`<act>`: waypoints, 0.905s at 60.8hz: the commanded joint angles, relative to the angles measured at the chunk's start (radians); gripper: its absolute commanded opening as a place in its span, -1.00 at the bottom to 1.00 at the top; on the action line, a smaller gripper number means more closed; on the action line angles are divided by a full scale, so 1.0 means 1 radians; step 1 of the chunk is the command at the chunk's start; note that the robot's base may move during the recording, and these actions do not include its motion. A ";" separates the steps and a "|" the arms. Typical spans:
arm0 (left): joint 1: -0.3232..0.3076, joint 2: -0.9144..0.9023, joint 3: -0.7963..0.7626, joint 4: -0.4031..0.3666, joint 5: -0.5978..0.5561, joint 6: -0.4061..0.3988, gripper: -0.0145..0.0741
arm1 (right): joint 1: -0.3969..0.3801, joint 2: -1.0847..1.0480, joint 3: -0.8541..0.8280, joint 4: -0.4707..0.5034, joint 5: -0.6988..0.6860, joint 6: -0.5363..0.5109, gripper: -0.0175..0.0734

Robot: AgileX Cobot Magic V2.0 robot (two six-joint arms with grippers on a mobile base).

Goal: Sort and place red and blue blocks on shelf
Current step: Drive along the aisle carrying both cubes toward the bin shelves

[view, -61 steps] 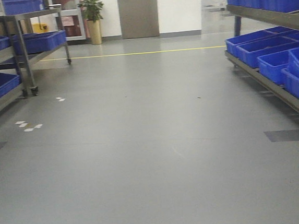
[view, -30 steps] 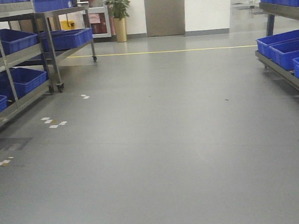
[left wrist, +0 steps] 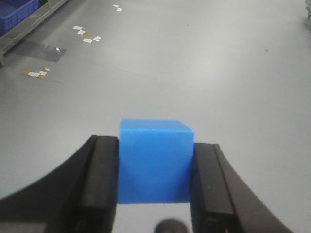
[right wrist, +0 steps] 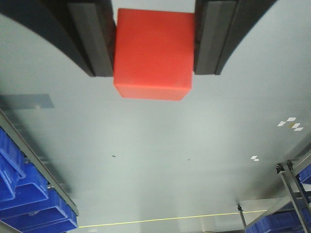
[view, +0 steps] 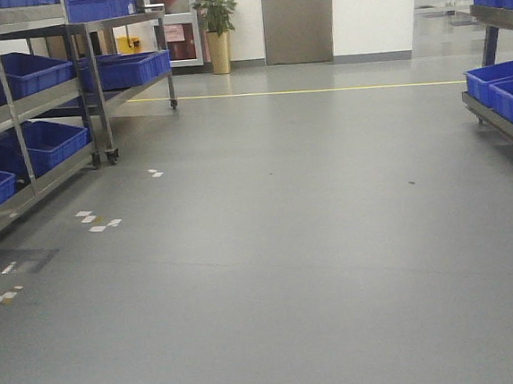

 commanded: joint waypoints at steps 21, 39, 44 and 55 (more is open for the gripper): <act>0.002 0.004 -0.030 0.004 -0.082 -0.002 -0.40 | -0.002 0.004 -0.027 -0.015 -0.099 -0.006 -0.49; 0.002 0.004 -0.030 0.004 -0.082 -0.002 -0.40 | -0.002 0.004 -0.027 -0.015 -0.099 -0.006 -0.49; 0.002 0.004 -0.030 0.004 -0.082 -0.002 -0.40 | -0.002 0.004 -0.027 -0.015 -0.099 -0.006 -0.49; 0.002 0.004 -0.030 0.004 -0.082 -0.002 -0.40 | -0.002 0.004 -0.027 -0.015 -0.099 -0.006 -0.49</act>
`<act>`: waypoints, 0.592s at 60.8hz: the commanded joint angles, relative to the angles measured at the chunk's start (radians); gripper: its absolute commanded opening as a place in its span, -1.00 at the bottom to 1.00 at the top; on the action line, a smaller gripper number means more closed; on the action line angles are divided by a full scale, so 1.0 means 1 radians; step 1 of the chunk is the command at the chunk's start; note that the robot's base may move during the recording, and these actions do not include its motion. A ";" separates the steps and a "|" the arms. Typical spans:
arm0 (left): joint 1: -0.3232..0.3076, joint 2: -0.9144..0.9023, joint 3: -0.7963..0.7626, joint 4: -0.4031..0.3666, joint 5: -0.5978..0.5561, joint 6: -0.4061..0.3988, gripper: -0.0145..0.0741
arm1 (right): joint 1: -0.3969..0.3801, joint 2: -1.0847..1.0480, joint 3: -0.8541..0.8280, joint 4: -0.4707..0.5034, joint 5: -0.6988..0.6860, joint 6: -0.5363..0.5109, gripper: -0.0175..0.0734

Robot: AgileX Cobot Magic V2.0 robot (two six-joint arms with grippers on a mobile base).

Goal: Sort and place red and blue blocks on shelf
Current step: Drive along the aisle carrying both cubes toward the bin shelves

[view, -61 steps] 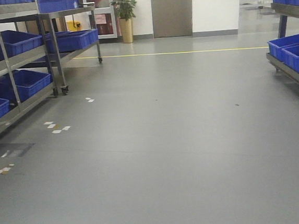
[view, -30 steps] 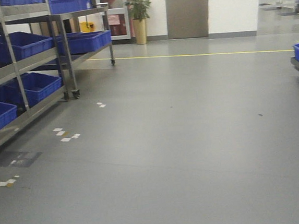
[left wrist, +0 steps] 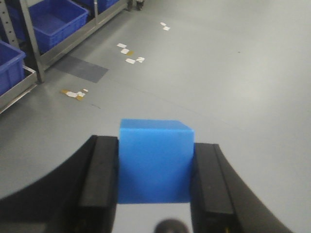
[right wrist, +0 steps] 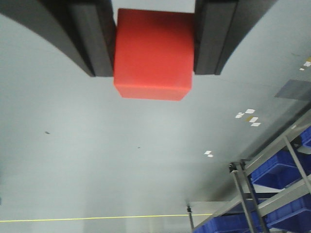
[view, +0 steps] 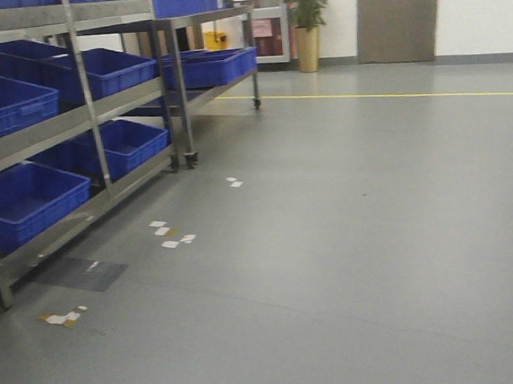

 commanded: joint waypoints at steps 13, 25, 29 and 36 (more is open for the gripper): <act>0.002 0.004 -0.030 0.004 -0.082 -0.002 -0.40 | -0.002 0.004 -0.027 -0.015 -0.099 -0.006 -0.49; 0.002 0.004 -0.030 0.004 -0.082 -0.002 -0.40 | -0.002 0.004 -0.027 -0.015 -0.099 -0.006 -0.49; 0.002 0.004 -0.030 0.004 -0.082 -0.002 -0.40 | -0.002 0.004 -0.027 -0.015 -0.099 -0.006 -0.49; 0.002 0.004 -0.030 0.004 -0.082 -0.002 -0.40 | -0.002 0.004 -0.027 -0.015 -0.099 -0.006 -0.49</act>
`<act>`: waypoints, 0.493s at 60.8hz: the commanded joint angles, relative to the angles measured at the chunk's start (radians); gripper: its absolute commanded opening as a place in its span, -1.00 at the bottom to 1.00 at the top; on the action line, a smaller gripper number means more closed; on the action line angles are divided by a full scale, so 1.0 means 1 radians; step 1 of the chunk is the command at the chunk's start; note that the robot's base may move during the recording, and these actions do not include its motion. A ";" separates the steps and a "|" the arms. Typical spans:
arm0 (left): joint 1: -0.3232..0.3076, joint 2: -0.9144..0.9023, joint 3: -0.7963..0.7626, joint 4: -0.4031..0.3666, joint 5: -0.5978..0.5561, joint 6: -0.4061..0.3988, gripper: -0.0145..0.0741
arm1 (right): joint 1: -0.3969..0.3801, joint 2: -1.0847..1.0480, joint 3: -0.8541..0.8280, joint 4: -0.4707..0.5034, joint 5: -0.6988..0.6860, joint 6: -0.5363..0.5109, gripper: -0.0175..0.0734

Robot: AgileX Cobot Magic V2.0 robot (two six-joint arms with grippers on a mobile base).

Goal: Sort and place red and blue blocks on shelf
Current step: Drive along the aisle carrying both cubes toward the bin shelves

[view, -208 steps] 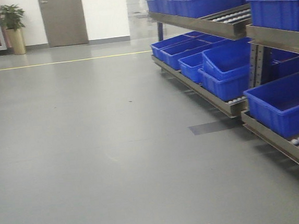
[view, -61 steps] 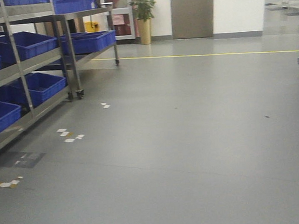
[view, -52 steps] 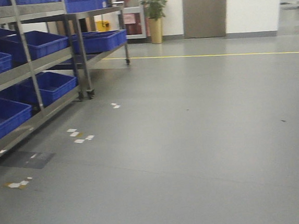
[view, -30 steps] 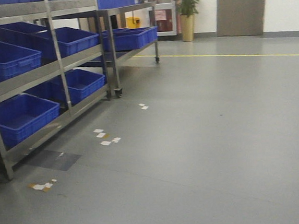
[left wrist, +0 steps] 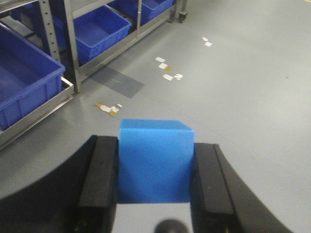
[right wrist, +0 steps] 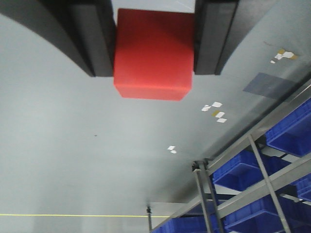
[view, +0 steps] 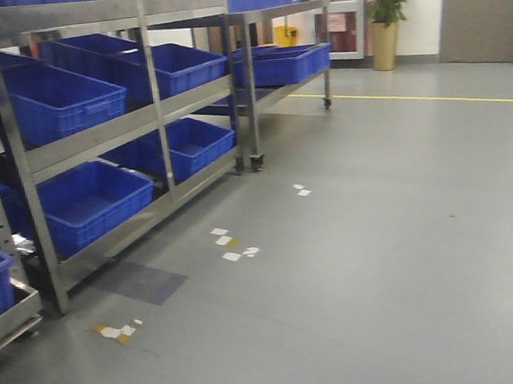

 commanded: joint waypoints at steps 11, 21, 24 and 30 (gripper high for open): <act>0.002 0.004 -0.030 0.004 -0.082 -0.002 -0.40 | -0.002 0.004 -0.027 -0.015 -0.099 -0.006 -0.49; 0.002 0.004 -0.030 0.004 -0.082 -0.002 -0.40 | -0.002 0.004 -0.027 -0.015 -0.099 -0.006 -0.49; 0.002 0.004 -0.030 0.004 -0.082 -0.002 -0.40 | -0.002 0.004 -0.027 -0.015 -0.099 -0.006 -0.49; 0.002 0.004 -0.030 0.004 -0.082 -0.002 -0.40 | -0.002 0.004 -0.027 -0.015 -0.099 -0.006 -0.49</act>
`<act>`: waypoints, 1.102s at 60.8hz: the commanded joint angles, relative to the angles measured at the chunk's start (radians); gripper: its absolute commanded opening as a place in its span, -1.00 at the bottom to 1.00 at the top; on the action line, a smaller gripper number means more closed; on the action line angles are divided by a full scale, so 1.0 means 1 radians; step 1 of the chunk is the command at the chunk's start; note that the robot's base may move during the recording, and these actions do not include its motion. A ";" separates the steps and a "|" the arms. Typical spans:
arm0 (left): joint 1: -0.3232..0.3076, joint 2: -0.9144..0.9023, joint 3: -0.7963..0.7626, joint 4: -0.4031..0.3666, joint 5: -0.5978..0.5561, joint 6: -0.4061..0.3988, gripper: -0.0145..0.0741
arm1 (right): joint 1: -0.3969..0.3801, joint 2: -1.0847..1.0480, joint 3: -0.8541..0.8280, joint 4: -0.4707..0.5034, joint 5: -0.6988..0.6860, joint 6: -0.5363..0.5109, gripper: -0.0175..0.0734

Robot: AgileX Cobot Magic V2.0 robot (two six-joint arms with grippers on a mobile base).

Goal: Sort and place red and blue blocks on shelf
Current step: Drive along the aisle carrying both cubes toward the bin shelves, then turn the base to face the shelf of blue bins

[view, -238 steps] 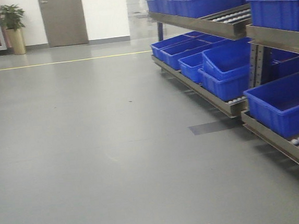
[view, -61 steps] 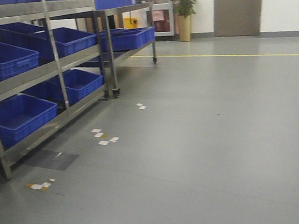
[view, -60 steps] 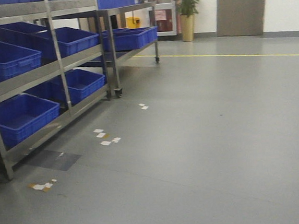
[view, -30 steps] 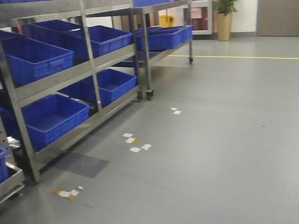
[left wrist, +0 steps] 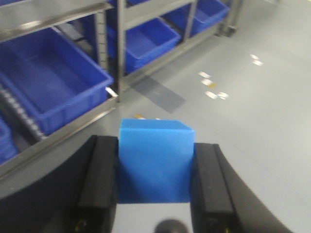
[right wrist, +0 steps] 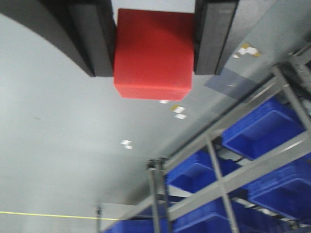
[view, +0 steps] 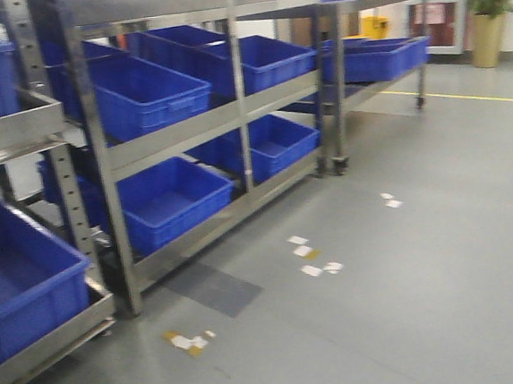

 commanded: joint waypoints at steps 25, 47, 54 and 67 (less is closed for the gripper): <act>0.002 0.004 -0.030 0.004 -0.082 -0.002 -0.40 | -0.002 0.004 -0.027 -0.015 -0.099 -0.006 -0.49; 0.002 0.004 -0.030 0.004 -0.082 -0.002 -0.40 | -0.002 0.004 -0.027 -0.015 -0.099 -0.006 -0.49; 0.002 0.004 -0.030 0.004 -0.082 -0.002 -0.40 | -0.002 0.004 -0.027 -0.015 -0.099 -0.006 -0.49; 0.002 0.004 -0.030 0.004 -0.082 -0.002 -0.40 | -0.002 0.004 -0.027 -0.015 -0.099 -0.006 -0.49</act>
